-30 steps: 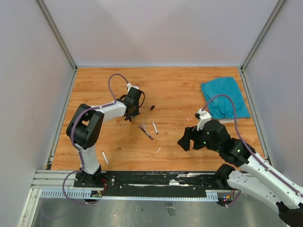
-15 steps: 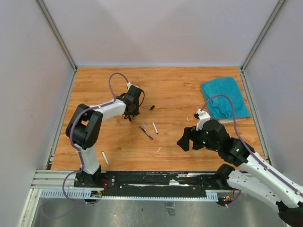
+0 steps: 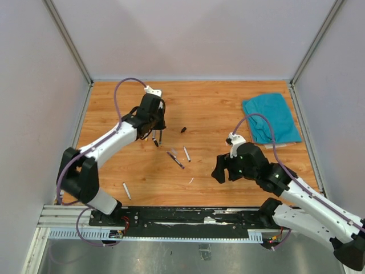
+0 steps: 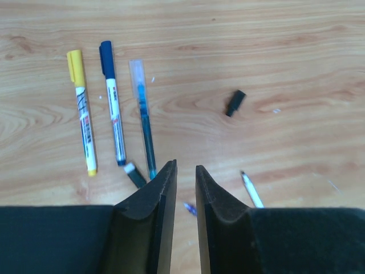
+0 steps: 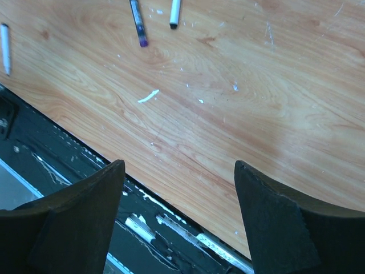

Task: Insert the pens into the pen caps
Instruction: Place the pen at the center of the board, then pick up the pen from the center of the board.

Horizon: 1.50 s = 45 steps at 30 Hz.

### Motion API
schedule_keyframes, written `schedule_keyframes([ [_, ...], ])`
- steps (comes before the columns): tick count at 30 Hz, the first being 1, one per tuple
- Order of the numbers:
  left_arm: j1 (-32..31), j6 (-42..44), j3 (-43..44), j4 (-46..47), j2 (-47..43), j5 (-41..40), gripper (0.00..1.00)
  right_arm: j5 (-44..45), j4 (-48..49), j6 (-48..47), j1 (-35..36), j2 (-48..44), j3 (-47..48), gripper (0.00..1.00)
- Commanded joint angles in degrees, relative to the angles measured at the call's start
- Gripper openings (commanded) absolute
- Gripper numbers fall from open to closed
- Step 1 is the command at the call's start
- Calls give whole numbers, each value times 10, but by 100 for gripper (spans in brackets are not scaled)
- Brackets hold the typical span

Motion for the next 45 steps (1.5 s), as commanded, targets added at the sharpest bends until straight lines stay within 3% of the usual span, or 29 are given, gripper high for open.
schedule_keyframes([
  [1, 5, 5, -68, 22, -134, 51, 23, -45, 17, -58, -8, 68, 27, 76],
  [7, 5, -1, -143, -6, -291, 82, 22, -111, 65, -92, -3, 209, 66, 71],
  [20, 5, 10, -208, -76, -547, 49, 30, -70, 88, -134, 54, 472, 230, 63],
  [35, 5, 19, -229, -55, -557, 40, 31, -5, 42, -189, 91, 652, 377, 42],
  [45, 5, 18, -231, -56, -563, 34, 31, 13, 4, -209, 108, 703, 421, 38],
])
